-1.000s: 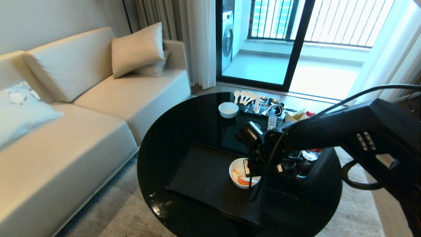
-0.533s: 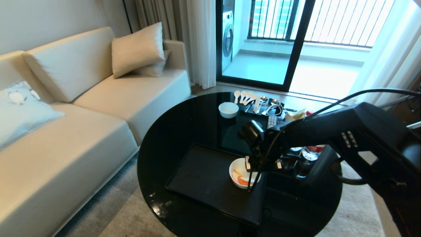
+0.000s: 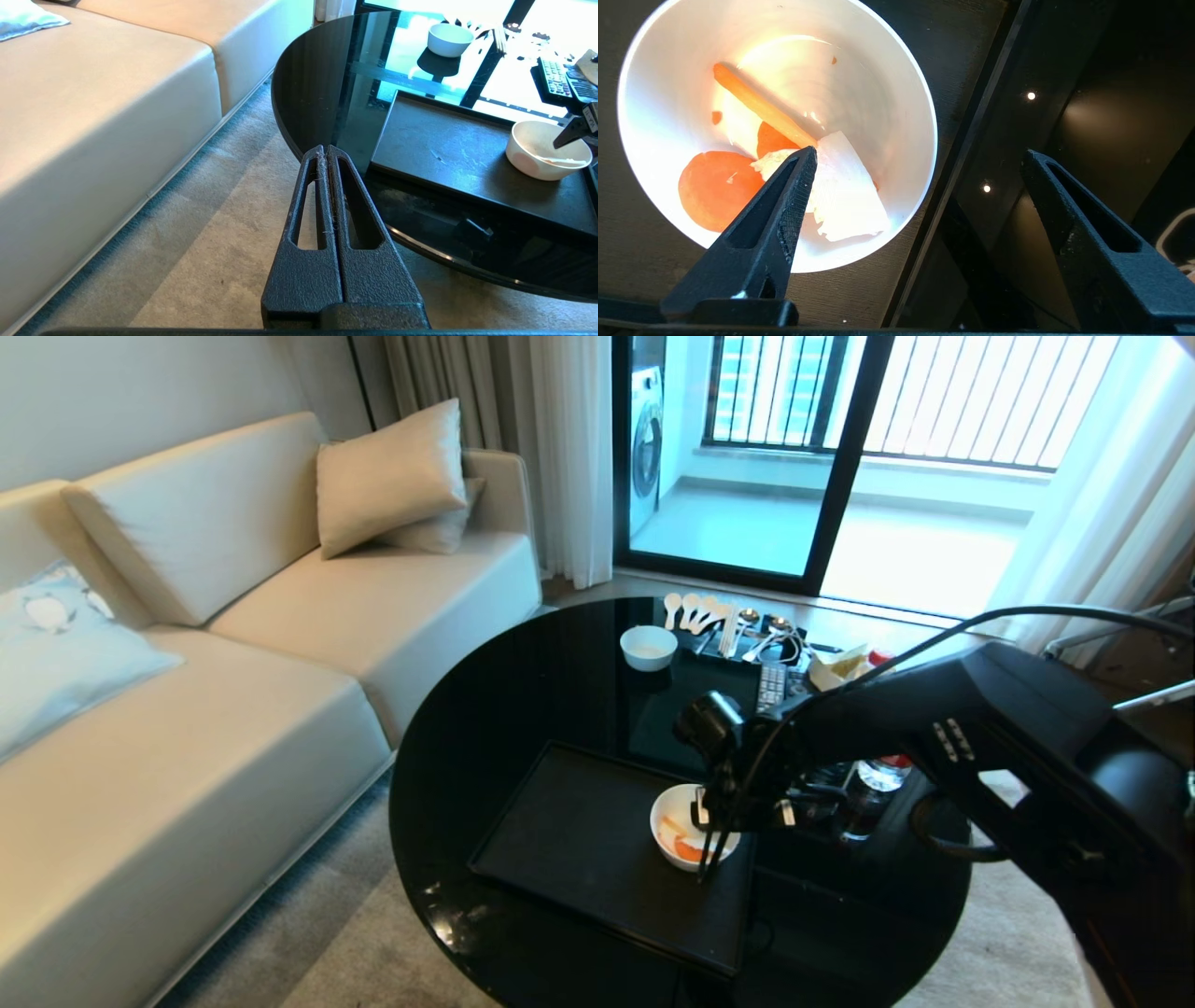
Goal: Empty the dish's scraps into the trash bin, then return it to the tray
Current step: Pick up the bowl with leftover food
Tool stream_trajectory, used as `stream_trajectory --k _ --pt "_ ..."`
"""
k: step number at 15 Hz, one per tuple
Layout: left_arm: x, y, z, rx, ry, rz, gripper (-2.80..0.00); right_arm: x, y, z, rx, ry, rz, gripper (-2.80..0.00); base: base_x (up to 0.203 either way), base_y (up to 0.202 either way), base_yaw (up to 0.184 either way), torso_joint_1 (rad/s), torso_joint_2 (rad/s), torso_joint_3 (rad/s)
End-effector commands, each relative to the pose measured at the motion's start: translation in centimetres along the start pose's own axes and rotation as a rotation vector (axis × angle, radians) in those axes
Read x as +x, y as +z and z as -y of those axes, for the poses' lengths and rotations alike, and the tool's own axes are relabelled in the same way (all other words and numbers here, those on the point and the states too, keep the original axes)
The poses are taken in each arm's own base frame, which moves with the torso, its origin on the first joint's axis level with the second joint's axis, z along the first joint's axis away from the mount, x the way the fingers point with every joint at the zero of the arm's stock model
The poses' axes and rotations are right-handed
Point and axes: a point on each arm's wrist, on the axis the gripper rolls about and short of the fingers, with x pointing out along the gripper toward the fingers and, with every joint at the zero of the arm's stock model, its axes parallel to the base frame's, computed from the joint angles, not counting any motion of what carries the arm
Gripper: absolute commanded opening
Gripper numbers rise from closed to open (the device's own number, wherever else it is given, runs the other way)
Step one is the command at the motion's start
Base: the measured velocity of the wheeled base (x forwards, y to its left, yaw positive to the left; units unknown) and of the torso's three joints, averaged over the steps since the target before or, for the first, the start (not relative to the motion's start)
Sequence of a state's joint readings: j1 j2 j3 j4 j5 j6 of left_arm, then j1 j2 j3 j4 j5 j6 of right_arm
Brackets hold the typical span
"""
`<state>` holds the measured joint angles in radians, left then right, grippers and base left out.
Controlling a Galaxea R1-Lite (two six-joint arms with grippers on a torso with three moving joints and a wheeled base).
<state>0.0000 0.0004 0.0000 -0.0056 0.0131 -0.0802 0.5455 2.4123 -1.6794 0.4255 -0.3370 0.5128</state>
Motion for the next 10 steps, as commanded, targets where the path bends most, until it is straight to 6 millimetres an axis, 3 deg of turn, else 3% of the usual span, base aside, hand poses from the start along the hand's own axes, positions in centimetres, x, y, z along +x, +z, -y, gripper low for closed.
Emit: stream_trajectory --k 1,10 --pt "0.0 0.0 0.0 -0.001 0.001 0.001 -2.80 0.6 -0.3 -0.1 -0.002 -0.007 -0.011 0.00 0.000 0.000 0.000 0.000 0.00 0.000" --pt "0.0 0.0 0.0 -0.001 0.001 0.001 -2.80 1.7 0.0 -0.7 0.006 0.002 0.008 0.00 0.000 0.000 0.000 0.000 0.00 0.000"
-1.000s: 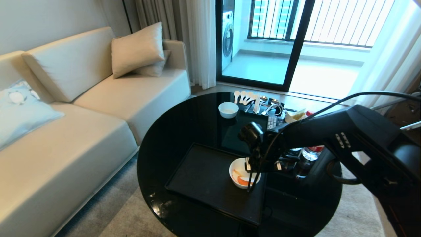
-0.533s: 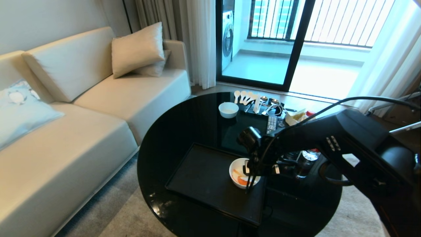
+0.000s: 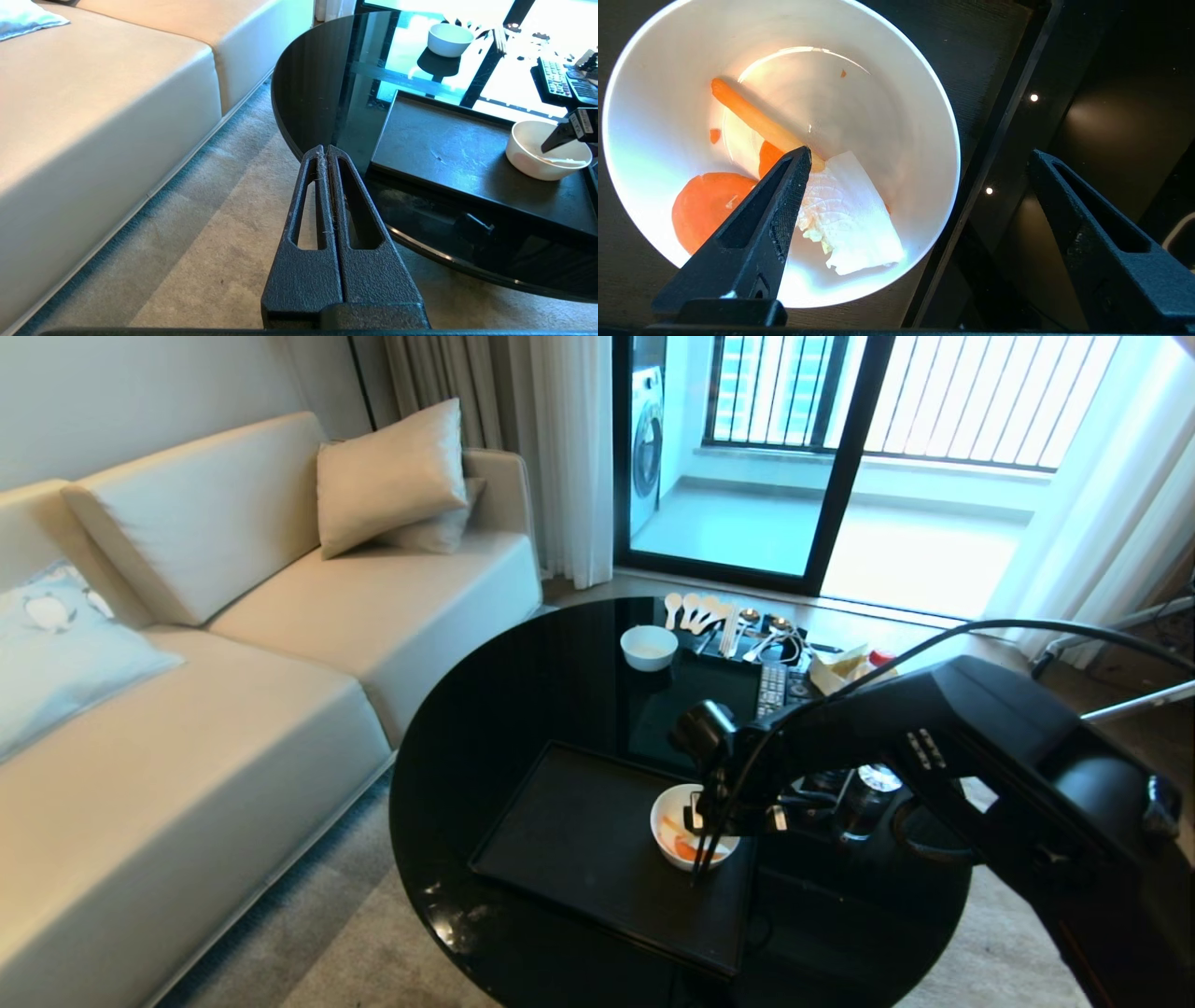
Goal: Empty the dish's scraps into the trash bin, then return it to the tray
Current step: Pick up the bowl with leftover food
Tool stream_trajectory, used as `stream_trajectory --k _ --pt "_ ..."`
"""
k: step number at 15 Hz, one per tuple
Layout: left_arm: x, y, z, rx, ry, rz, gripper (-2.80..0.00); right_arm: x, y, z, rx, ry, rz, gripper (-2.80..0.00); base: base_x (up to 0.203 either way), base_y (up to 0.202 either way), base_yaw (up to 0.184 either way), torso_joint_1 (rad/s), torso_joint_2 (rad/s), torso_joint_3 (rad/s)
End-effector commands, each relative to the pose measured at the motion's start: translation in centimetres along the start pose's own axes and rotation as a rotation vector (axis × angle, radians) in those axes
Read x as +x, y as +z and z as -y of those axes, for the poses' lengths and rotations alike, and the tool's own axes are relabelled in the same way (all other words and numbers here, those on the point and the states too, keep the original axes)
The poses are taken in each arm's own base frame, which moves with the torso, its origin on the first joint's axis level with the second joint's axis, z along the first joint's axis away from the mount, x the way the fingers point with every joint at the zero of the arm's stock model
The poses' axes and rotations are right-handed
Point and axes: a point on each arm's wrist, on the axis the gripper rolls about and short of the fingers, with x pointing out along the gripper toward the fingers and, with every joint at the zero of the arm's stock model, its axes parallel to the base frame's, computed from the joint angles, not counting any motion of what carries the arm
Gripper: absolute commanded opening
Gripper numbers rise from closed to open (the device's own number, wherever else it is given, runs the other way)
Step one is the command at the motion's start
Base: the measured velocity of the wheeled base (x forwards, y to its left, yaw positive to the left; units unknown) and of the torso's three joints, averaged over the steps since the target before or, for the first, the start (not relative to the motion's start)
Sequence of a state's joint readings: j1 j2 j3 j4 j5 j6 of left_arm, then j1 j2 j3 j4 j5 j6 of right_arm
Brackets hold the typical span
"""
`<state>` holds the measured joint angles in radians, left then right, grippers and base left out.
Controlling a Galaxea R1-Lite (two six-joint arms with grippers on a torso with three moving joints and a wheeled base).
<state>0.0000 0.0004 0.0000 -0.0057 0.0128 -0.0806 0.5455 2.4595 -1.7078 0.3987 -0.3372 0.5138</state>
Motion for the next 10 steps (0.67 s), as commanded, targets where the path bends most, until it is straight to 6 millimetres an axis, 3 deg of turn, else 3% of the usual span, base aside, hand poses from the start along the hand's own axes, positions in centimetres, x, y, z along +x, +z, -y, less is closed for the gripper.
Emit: stream_trajectory --k 1,10 --pt "0.0 0.0 0.0 -0.001 0.001 0.001 -2.80 0.3 0.1 -0.2 0.003 -0.001 0.002 0.00 0.000 0.000 0.000 0.000 0.00 0.000" --pt "0.0 0.0 0.0 -0.001 0.001 0.001 -2.80 1.1 0.7 0.8 0.033 -0.012 0.000 0.00 0.000 0.000 0.000 0.000 0.00 0.000"
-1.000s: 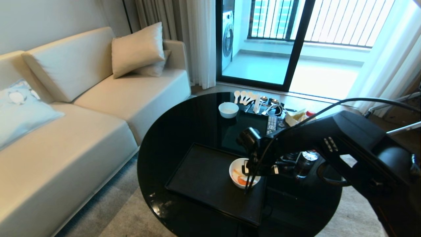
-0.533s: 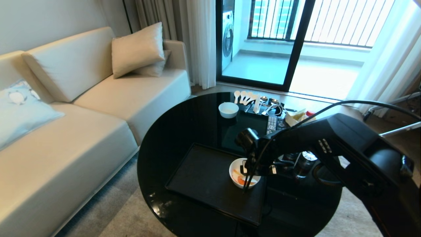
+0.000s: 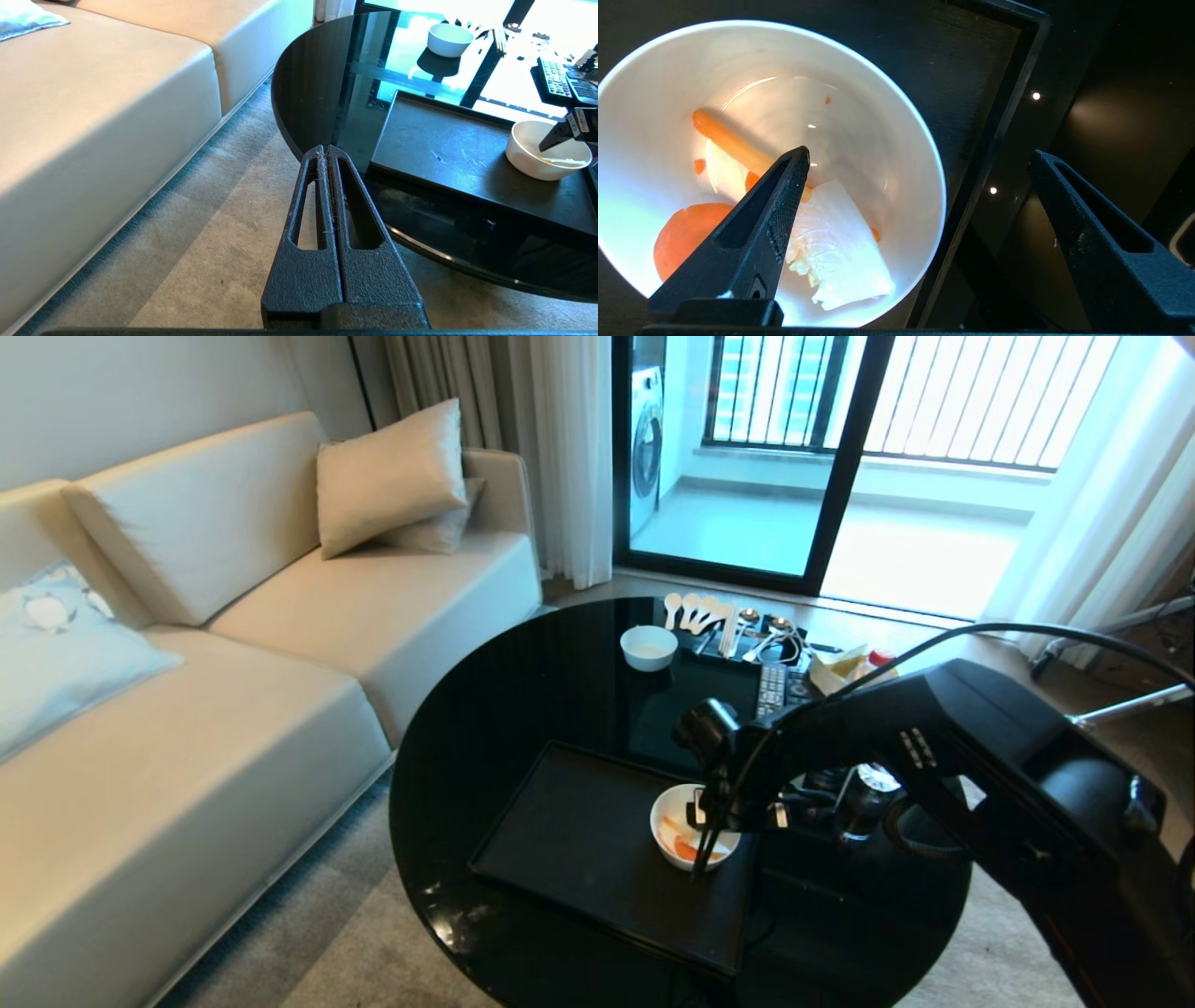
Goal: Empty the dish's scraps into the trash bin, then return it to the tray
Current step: Pick up the bowl with leftover food
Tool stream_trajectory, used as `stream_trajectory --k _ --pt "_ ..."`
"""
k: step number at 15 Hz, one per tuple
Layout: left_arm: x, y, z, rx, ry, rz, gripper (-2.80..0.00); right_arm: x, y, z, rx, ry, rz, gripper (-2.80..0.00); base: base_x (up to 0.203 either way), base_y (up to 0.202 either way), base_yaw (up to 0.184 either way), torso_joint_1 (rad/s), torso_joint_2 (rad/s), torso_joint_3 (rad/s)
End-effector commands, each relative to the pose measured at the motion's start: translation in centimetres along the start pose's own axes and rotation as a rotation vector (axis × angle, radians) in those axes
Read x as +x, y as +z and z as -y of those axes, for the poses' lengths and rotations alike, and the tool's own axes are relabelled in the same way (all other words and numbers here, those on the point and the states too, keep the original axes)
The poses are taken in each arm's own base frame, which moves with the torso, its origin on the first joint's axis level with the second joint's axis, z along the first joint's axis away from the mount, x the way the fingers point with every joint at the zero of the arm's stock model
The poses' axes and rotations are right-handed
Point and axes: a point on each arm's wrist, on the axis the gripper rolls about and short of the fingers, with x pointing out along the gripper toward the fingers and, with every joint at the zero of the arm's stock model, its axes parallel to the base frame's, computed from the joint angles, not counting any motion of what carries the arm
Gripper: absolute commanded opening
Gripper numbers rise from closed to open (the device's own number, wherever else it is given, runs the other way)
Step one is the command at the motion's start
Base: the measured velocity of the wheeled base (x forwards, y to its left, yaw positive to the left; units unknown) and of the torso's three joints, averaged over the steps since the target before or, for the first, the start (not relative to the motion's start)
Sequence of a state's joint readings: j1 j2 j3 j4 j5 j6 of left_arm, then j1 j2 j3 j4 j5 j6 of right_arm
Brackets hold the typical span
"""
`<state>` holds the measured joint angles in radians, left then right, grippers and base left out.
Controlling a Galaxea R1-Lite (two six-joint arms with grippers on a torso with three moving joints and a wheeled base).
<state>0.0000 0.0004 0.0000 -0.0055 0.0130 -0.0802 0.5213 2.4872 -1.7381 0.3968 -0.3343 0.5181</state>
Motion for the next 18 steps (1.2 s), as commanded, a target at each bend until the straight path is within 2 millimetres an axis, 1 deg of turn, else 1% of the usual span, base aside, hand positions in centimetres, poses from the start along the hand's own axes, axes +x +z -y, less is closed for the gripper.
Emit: stream_trajectory --k 1,3,4,5,9,18 --pt "0.0 0.0 0.0 -0.001 0.001 0.001 -2.80 0.2 0.1 0.3 0.010 -0.007 -0.002 0.00 0.000 0.000 0.000 0.000 0.00 0.000" --pt "0.0 0.0 0.0 -0.001 0.001 0.001 -2.80 0.2 0.2 0.4 0.012 -0.007 -0.003 0.00 0.000 0.000 0.000 0.000 0.00 0.000" --pt "0.0 0.0 0.0 -0.001 0.001 0.001 -2.80 0.4 0.1 0.4 0.011 -0.009 -0.005 -2.30 0.000 0.000 0.000 0.000 0.00 0.000" --pt "0.0 0.0 0.0 0.000 0.001 0.001 -2.80 0.4 0.2 0.3 0.011 -0.008 -0.002 -2.80 0.000 0.000 0.000 0.000 0.00 0.000" --pt "0.0 0.0 0.0 -0.001 0.001 0.001 -2.80 0.6 0.7 -0.2 0.042 0.005 0.015 -2.80 0.000 0.000 0.000 0.000 0.00 0.000" --pt "0.0 0.0 0.0 -0.001 0.001 0.001 -2.80 1.1 -0.2 -0.6 0.040 -0.003 -0.015 -2.80 0.000 0.000 0.000 0.000 0.00 0.000"
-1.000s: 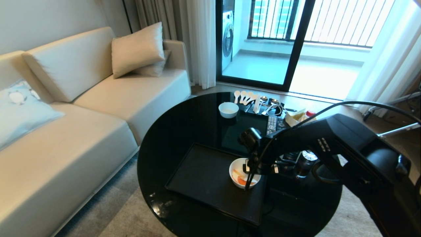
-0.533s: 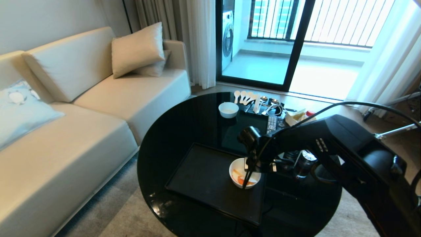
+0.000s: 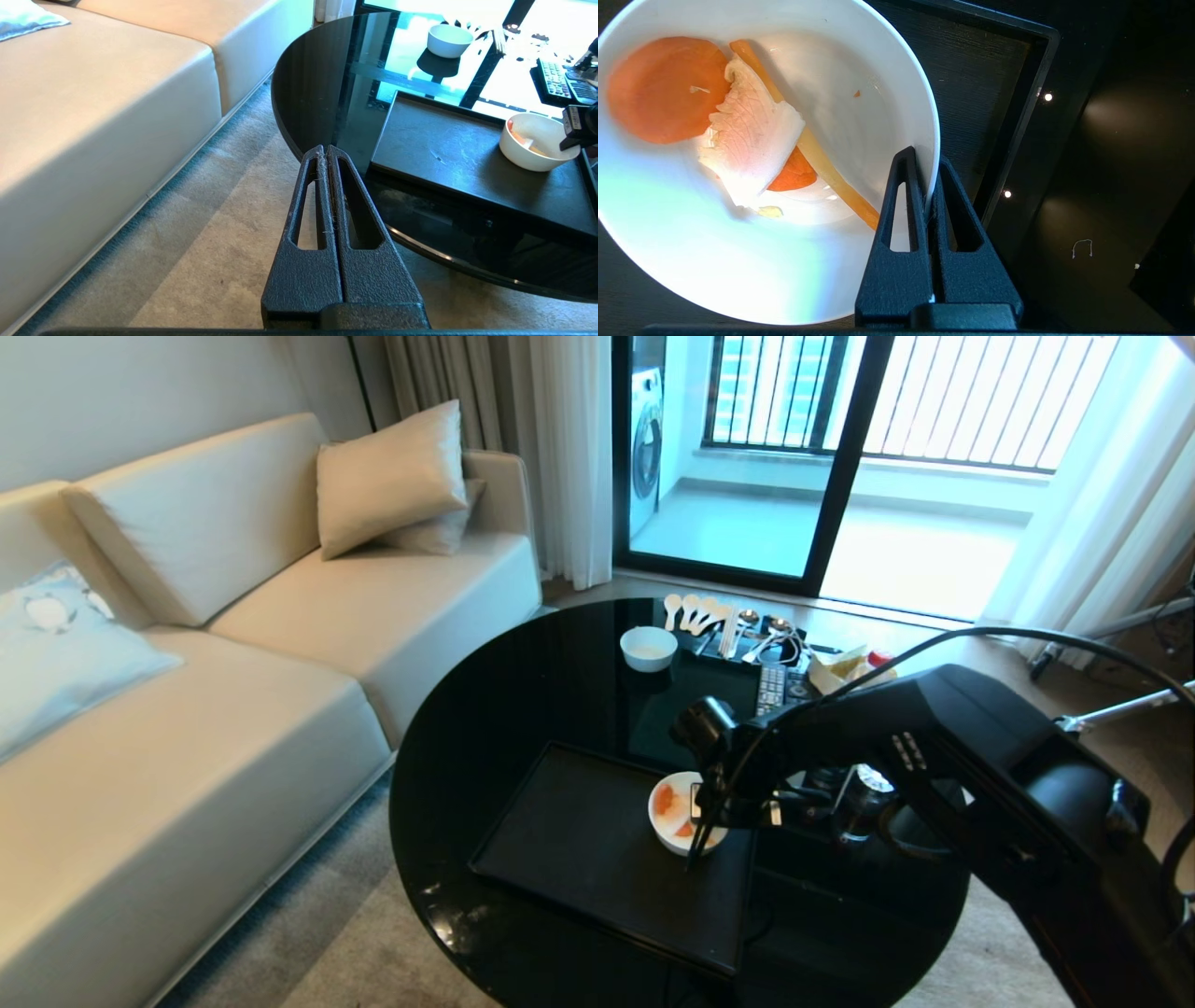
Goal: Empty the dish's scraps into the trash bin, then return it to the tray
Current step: Pick up the bowl with leftover food
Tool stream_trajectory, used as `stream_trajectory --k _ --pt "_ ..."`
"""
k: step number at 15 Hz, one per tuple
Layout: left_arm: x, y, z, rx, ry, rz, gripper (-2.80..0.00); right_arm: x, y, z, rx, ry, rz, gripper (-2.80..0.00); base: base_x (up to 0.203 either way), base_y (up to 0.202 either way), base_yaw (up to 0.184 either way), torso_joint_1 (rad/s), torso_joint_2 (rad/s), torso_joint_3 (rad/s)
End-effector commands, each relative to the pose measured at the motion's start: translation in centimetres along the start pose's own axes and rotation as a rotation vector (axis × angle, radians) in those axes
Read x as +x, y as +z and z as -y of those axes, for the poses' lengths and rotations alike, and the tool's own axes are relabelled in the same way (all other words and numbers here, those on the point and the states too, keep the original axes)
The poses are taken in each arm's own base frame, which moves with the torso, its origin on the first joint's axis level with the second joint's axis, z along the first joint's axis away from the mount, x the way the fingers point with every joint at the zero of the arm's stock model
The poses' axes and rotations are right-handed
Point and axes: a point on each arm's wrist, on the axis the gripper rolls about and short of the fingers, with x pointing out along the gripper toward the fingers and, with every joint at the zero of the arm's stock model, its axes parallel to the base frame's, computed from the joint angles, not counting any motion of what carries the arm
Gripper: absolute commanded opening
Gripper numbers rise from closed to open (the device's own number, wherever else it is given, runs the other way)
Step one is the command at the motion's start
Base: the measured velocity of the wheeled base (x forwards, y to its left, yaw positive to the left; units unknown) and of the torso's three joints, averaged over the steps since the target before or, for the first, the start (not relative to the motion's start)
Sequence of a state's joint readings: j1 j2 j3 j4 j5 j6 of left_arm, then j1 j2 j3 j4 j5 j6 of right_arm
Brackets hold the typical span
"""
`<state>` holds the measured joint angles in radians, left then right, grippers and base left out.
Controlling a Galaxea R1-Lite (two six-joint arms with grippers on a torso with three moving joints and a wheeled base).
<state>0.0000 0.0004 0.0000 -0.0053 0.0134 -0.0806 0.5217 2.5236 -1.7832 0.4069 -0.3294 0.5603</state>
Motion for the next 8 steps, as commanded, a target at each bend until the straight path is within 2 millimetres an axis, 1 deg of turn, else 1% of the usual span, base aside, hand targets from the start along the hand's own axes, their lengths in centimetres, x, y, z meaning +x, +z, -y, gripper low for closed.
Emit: stream_trajectory --k 1,2,4,6,8 --pt "0.0 0.0 0.0 -0.001 0.000 0.001 -2.80 0.2 -0.4 -0.2 0.000 -0.007 -0.012 -2.80 0.000 0.000 0.000 0.000 0.00 0.000" --pt "0.0 0.0 0.0 -0.001 0.000 0.001 -2.80 0.1 -0.4 -0.1 0.001 -0.008 -0.013 -2.80 0.000 0.000 0.000 0.000 0.00 0.000" --pt "0.0 0.0 0.0 -0.001 0.000 0.001 -2.80 -0.7 -0.1 0.1 0.029 -0.003 -0.002 -2.80 0.000 0.000 0.000 0.000 0.00 0.000" --pt "0.0 0.0 0.0 -0.001 0.000 0.001 -2.80 -1.9 0.2 0.6 0.058 -0.004 0.000 -2.80 0.000 0.000 0.000 0.000 0.00 0.000" --pt "0.0 0.0 0.0 -0.001 0.000 0.001 -2.80 -3.7 0.7 1.6 0.091 -0.004 0.011 -2.80 0.000 0.000 0.000 0.000 0.00 0.000"
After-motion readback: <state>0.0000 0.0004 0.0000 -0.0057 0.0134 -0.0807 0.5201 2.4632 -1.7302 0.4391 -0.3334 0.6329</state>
